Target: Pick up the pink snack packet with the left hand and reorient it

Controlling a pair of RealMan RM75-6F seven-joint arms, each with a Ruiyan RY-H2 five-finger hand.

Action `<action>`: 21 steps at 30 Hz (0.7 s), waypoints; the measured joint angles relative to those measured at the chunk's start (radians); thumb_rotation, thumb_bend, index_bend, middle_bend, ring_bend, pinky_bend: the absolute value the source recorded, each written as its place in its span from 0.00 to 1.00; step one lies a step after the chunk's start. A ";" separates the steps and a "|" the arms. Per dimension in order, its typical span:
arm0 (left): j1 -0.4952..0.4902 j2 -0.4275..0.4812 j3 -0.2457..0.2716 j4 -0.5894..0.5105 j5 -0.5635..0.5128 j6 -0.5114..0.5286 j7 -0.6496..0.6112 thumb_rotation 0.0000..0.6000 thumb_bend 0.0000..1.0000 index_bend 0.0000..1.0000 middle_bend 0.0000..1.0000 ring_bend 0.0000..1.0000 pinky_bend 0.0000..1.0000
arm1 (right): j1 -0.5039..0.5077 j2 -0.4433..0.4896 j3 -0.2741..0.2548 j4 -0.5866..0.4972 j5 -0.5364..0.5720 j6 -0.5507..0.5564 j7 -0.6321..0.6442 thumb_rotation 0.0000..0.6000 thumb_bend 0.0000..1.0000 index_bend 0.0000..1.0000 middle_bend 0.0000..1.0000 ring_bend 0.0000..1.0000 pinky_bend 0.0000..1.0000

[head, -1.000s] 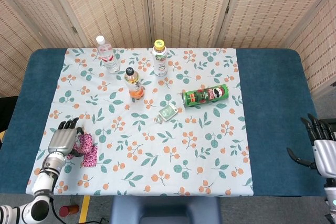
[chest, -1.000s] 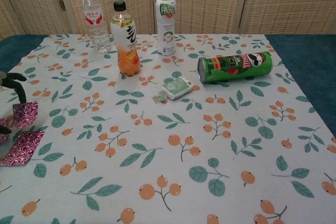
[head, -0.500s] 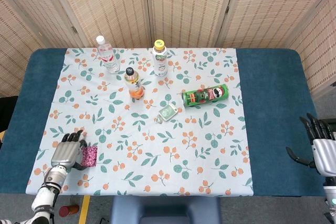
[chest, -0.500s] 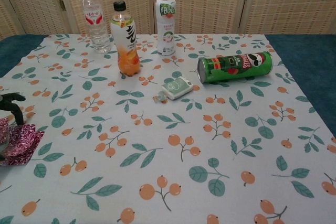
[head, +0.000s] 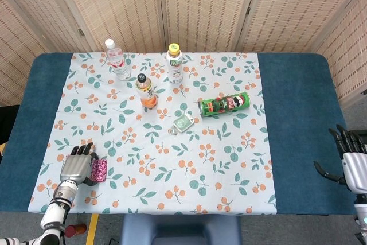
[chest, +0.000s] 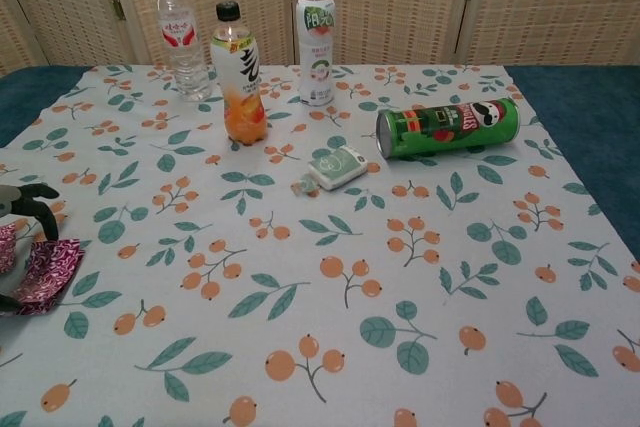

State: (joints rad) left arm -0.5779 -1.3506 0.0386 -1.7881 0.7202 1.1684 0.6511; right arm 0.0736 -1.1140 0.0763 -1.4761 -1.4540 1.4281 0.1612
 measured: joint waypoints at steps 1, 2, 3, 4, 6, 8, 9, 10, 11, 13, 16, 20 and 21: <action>0.000 0.000 0.000 -0.001 -0.002 -0.002 0.002 1.00 0.17 0.32 0.00 0.00 0.00 | 0.000 0.000 0.000 0.000 0.000 0.000 0.001 0.58 0.34 0.00 0.00 0.00 0.00; 0.001 0.000 -0.001 -0.002 -0.003 -0.003 0.004 1.00 0.17 0.31 0.00 0.00 0.00 | 0.000 0.000 0.000 0.001 0.000 0.001 0.001 0.58 0.34 0.00 0.00 0.00 0.00; 0.001 0.000 -0.001 -0.002 -0.003 -0.003 0.005 1.00 0.17 0.31 0.00 0.00 0.00 | 0.000 0.000 0.000 0.001 0.001 0.000 0.001 0.58 0.34 0.00 0.00 0.00 0.00; 0.002 0.000 -0.001 -0.002 -0.003 -0.001 0.007 1.00 0.17 0.31 0.00 0.00 0.00 | 0.000 0.000 0.000 0.001 0.001 -0.001 0.001 0.58 0.34 0.00 0.00 0.00 0.00; 0.003 -0.002 -0.001 -0.001 -0.006 0.001 0.014 1.00 0.17 0.31 0.00 0.00 0.00 | 0.001 -0.001 0.000 0.002 0.001 -0.002 0.001 0.58 0.34 0.00 0.00 0.00 0.00; 0.003 -0.005 -0.001 0.001 -0.012 0.002 0.021 1.00 0.17 0.30 0.00 0.00 0.00 | 0.002 -0.001 0.000 0.002 0.000 -0.003 0.003 0.58 0.34 0.00 0.00 0.00 0.00; 0.004 -0.006 -0.002 0.001 -0.015 0.002 0.023 1.00 0.17 0.30 0.00 0.00 0.00 | 0.002 -0.001 0.000 0.002 -0.001 -0.002 0.004 0.58 0.34 0.00 0.00 0.00 0.00; 0.004 -0.007 -0.002 0.002 -0.017 0.002 0.024 1.00 0.17 0.30 0.00 0.00 0.00 | 0.001 -0.002 0.000 0.003 -0.001 -0.001 0.004 0.58 0.34 0.00 0.00 0.00 0.00; 0.004 -0.008 -0.003 0.003 -0.019 0.002 0.028 1.00 0.17 0.30 0.00 0.00 0.00 | 0.001 -0.001 -0.001 0.003 -0.001 -0.001 0.005 0.58 0.34 0.00 0.00 0.00 0.00; 0.005 -0.010 -0.003 0.005 -0.023 0.006 0.035 1.00 0.17 0.30 0.00 0.00 0.00 | 0.000 -0.001 -0.001 0.003 -0.001 0.000 0.005 0.58 0.34 0.00 0.00 0.00 0.00; 0.006 -0.012 -0.006 0.006 -0.031 0.005 0.039 1.00 0.17 0.30 0.00 0.00 0.00 | 0.000 -0.001 -0.001 0.002 -0.001 0.001 0.003 0.58 0.34 0.00 0.00 0.00 0.00; 0.007 -0.015 -0.008 0.010 -0.034 0.005 0.043 1.00 0.17 0.30 0.00 0.00 0.00 | -0.001 -0.001 -0.002 0.001 -0.001 0.001 0.001 0.58 0.34 0.00 0.00 0.00 0.00; 0.008 -0.015 -0.008 0.011 -0.035 0.004 0.042 1.00 0.17 0.29 0.00 0.00 0.00 | -0.001 -0.001 -0.002 0.000 -0.001 0.001 0.001 0.58 0.34 0.00 0.00 0.00 0.00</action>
State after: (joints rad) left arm -0.5703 -1.3655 0.0305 -1.7773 0.6851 1.1722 0.6928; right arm 0.0727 -1.1147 0.0747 -1.4758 -1.4548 1.4294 0.1623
